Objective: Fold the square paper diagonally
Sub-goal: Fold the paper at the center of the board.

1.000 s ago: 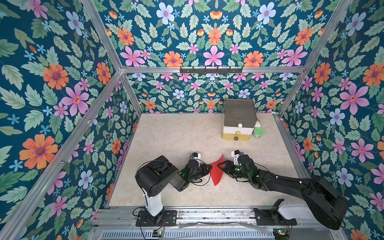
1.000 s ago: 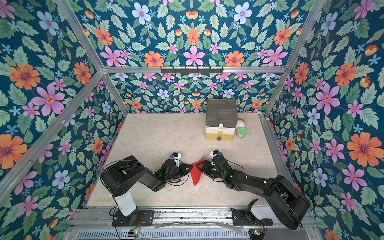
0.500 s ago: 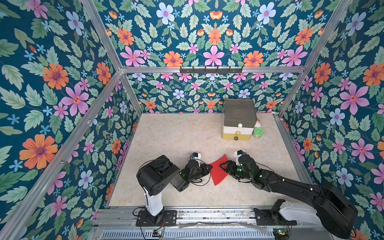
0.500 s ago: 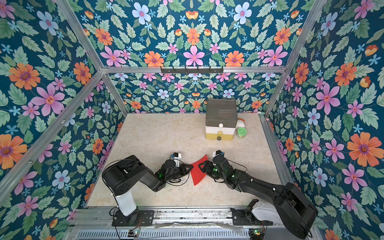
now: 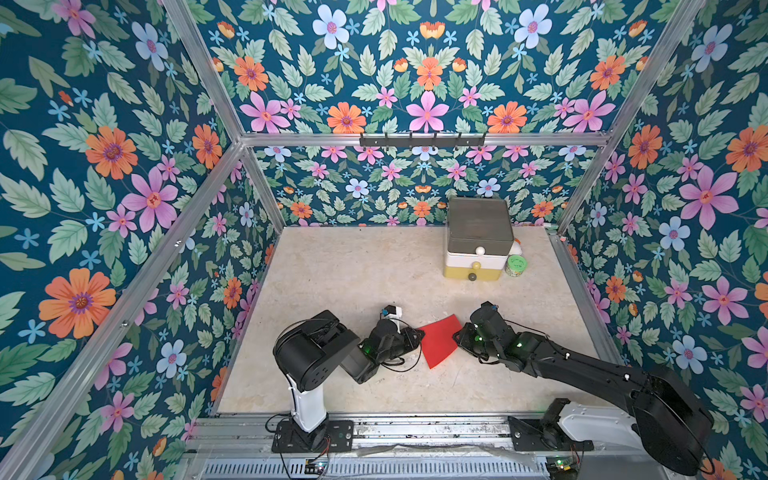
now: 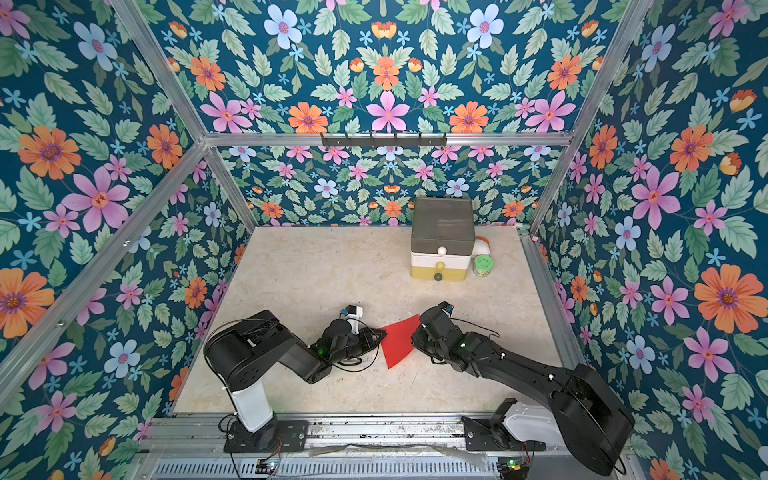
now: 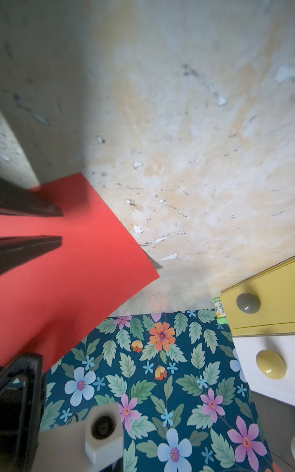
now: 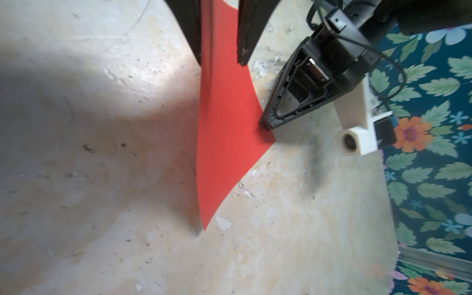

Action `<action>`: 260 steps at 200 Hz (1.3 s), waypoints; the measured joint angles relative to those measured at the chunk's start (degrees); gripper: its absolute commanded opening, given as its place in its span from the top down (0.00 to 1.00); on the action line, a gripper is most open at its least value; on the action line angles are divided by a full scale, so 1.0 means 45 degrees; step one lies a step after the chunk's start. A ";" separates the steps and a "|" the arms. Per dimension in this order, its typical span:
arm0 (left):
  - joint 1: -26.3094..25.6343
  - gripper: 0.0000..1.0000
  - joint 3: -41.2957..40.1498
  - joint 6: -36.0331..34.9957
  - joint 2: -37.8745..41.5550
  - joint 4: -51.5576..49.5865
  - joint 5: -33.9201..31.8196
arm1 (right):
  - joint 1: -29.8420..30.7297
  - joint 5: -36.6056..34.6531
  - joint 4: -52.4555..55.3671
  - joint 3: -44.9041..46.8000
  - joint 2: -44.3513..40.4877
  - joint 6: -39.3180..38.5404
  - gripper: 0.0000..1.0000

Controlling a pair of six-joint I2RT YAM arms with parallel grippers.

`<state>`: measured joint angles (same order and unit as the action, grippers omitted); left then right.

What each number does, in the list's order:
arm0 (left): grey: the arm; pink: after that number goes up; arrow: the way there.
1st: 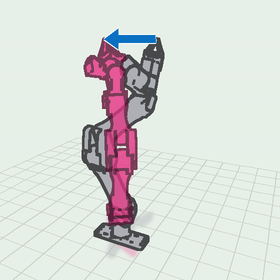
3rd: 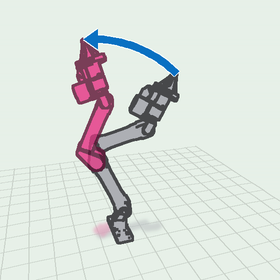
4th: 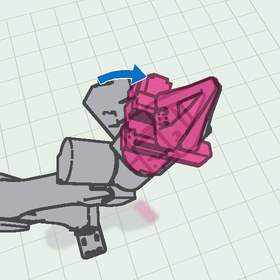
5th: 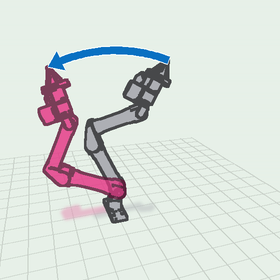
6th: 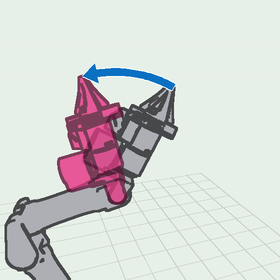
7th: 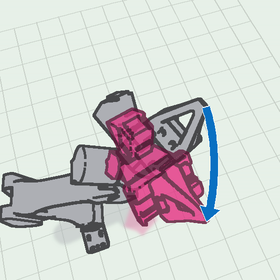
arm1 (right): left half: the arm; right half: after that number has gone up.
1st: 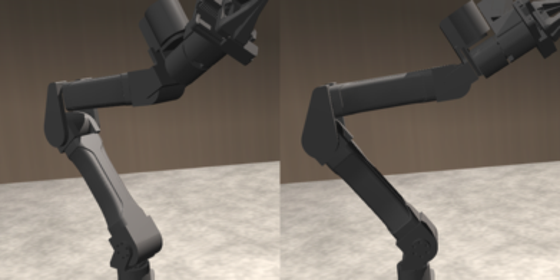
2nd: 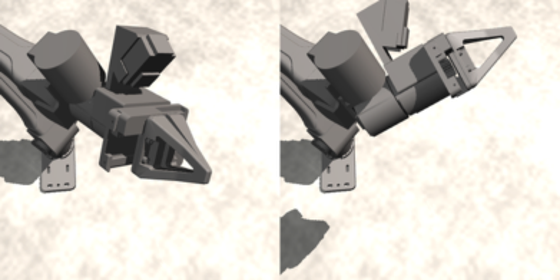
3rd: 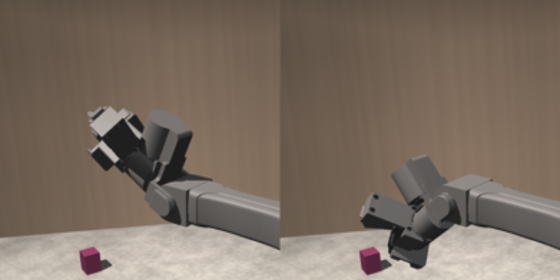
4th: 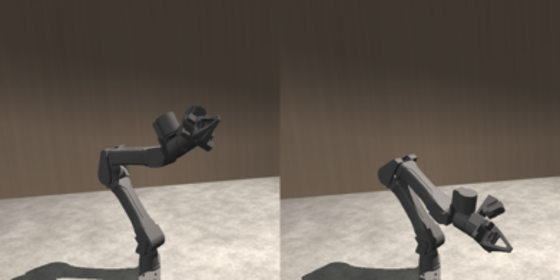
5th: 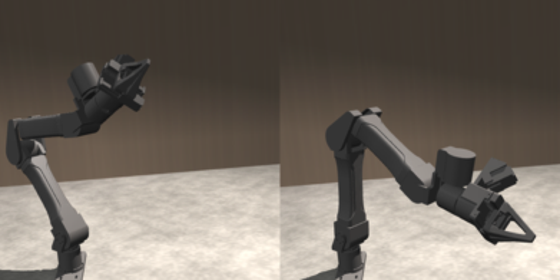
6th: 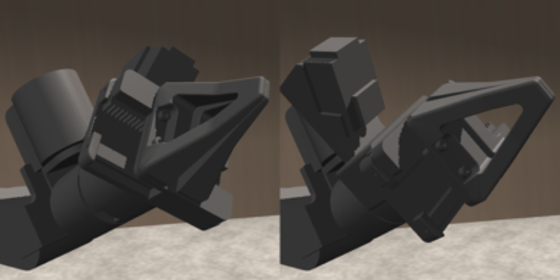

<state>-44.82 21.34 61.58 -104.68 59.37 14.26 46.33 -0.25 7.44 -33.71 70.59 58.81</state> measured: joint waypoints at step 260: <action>0.0019 0.79 -0.0437 0.0058 0.0039 0.0583 0.0170 | 0.1622 -0.1787 0.3716 -0.7072 0.7286 -0.2652 1.00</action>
<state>-44.73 19.38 61.84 -104.51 62.00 15.03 53.63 -8.29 24.16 -65.54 103.37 46.87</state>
